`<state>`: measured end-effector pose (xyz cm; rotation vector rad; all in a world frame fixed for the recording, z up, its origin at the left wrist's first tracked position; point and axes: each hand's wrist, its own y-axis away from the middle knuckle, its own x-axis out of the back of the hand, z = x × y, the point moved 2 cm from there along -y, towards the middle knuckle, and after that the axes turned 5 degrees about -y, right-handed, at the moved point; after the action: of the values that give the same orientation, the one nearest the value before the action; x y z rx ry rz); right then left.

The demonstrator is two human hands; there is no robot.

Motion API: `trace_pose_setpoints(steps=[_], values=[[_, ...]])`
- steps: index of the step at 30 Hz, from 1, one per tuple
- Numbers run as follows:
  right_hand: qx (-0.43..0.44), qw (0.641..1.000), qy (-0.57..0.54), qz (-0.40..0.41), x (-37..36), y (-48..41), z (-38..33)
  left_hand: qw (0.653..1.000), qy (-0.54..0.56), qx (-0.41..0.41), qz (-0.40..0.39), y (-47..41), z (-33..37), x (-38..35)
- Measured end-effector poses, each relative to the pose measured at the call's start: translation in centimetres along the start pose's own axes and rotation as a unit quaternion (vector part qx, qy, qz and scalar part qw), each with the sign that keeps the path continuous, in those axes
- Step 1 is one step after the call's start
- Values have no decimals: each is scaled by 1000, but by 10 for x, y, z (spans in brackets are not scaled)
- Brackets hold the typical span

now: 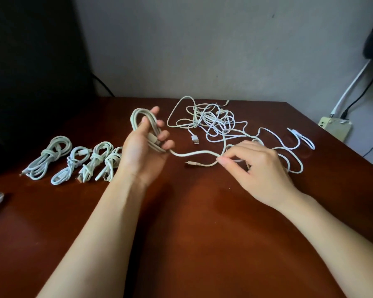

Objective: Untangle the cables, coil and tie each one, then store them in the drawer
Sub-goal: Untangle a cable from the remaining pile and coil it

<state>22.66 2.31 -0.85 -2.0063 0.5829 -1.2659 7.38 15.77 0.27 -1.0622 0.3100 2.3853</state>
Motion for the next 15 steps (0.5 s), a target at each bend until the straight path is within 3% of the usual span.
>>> trace_pose_setpoints(steps=[4, 8, 11, 15], values=[[13, 999, 14, 43, 5, -2, -1, 1000, 5, 0, 13, 0, 3, 3], [66, 996, 3, 56, 4, 0, -11, 991, -131, -6, 10, 1, -6, -1], [98, 992, -8, 81, 6, 0, -16, 970, -237, 8, -56, 8, -15, -9], [125, 985, 1, 122, 11, 0, -20, 912, -363, 80, -170, 24, -29, -20]])
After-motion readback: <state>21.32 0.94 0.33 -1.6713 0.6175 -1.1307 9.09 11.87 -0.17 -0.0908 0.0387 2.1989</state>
